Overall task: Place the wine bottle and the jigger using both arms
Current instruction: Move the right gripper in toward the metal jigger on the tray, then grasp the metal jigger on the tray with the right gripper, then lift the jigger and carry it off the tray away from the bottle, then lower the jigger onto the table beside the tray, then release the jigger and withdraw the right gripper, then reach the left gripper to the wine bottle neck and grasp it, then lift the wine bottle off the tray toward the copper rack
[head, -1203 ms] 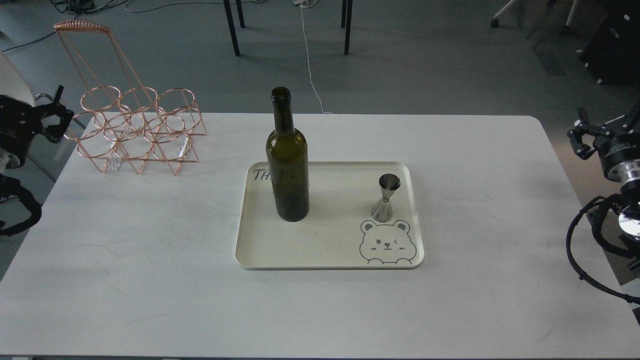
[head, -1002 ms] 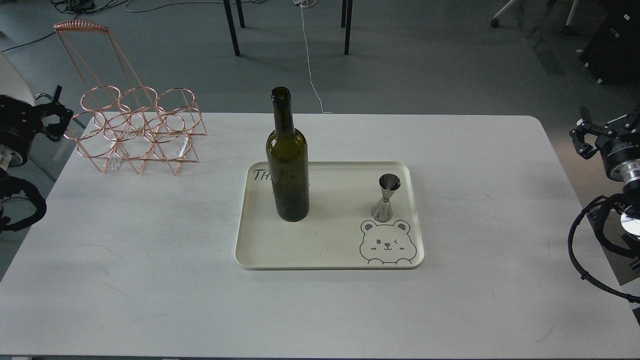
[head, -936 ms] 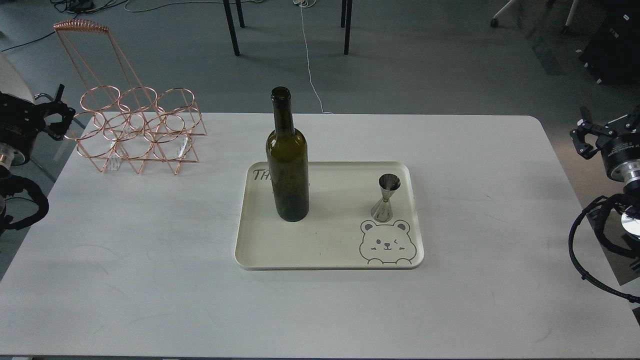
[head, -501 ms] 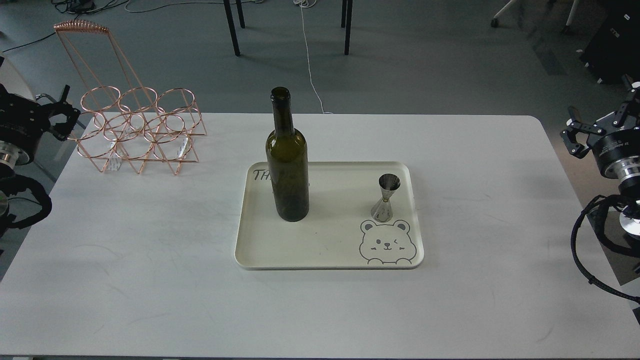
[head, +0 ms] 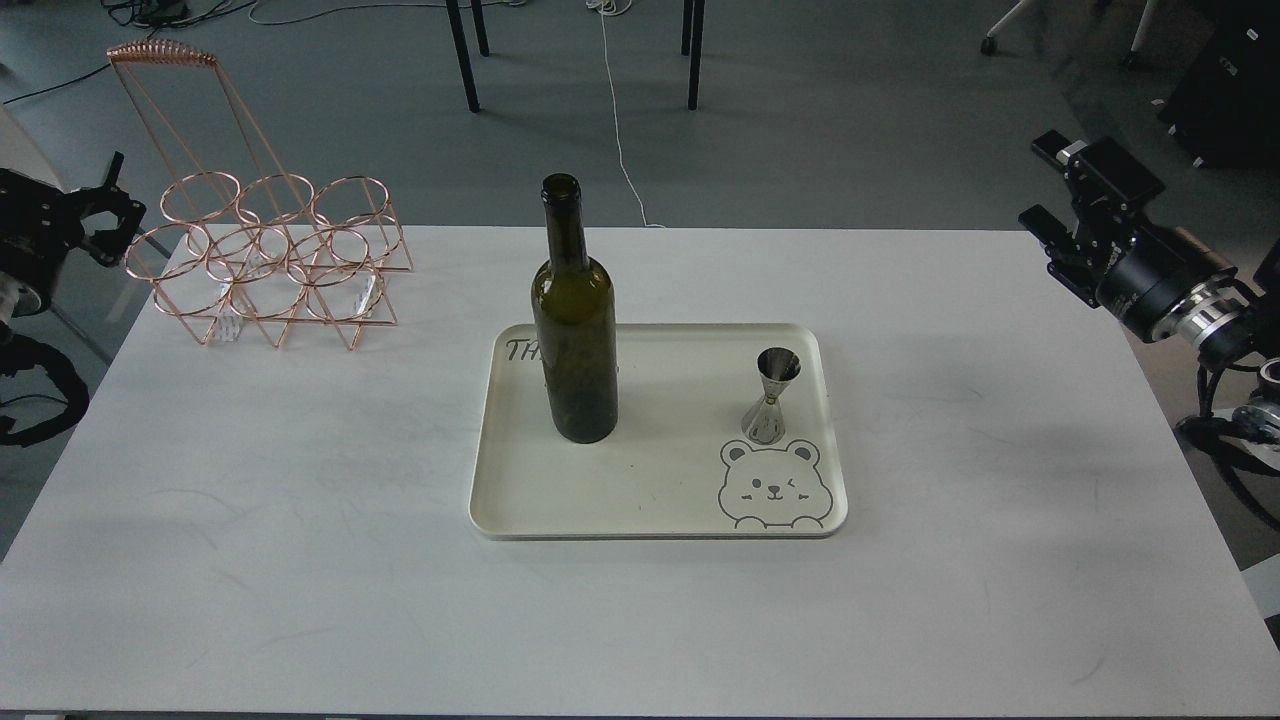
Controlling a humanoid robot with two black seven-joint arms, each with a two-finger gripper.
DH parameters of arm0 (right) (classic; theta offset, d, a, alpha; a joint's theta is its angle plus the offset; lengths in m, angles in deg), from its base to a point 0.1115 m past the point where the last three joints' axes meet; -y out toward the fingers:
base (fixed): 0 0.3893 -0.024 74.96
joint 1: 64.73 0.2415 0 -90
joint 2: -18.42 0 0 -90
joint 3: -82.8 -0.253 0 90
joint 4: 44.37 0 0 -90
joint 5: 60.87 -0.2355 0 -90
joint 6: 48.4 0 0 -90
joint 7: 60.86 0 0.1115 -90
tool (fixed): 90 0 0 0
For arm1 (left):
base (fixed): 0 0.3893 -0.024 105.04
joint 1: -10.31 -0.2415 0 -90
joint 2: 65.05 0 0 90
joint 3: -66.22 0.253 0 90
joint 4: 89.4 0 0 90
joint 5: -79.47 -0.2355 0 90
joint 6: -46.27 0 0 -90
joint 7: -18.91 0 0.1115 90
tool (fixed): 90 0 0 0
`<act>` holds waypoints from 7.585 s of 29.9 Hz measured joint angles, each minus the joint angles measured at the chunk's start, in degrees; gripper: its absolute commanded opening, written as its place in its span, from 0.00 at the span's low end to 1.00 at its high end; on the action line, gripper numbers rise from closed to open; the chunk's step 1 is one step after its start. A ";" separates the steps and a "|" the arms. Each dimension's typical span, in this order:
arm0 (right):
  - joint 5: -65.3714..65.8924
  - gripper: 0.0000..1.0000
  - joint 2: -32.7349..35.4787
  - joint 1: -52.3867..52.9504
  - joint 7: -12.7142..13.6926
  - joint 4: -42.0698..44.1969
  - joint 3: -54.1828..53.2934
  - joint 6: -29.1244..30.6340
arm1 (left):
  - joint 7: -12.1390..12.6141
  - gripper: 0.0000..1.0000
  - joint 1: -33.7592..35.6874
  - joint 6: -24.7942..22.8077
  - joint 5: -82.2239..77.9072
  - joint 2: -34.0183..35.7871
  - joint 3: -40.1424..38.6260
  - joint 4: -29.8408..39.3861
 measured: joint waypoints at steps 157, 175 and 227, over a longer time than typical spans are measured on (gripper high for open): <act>25.94 0.60 16.15 2.00 0.00 4.14 19.03 -30.21 | 2.94 0.98 4.66 -0.34 -13.11 15.00 5.75 9.76; -7.82 0.75 2.03 12.18 0.01 14.44 14.37 -15.56 | 2.36 0.90 8.25 1.26 -66.08 26.78 5.28 49.18; -31.51 0.79 -6.39 12.21 0.00 32.08 -1.29 14.75 | 2.68 0.17 8.72 15.35 -128.30 -0.86 10.93 49.18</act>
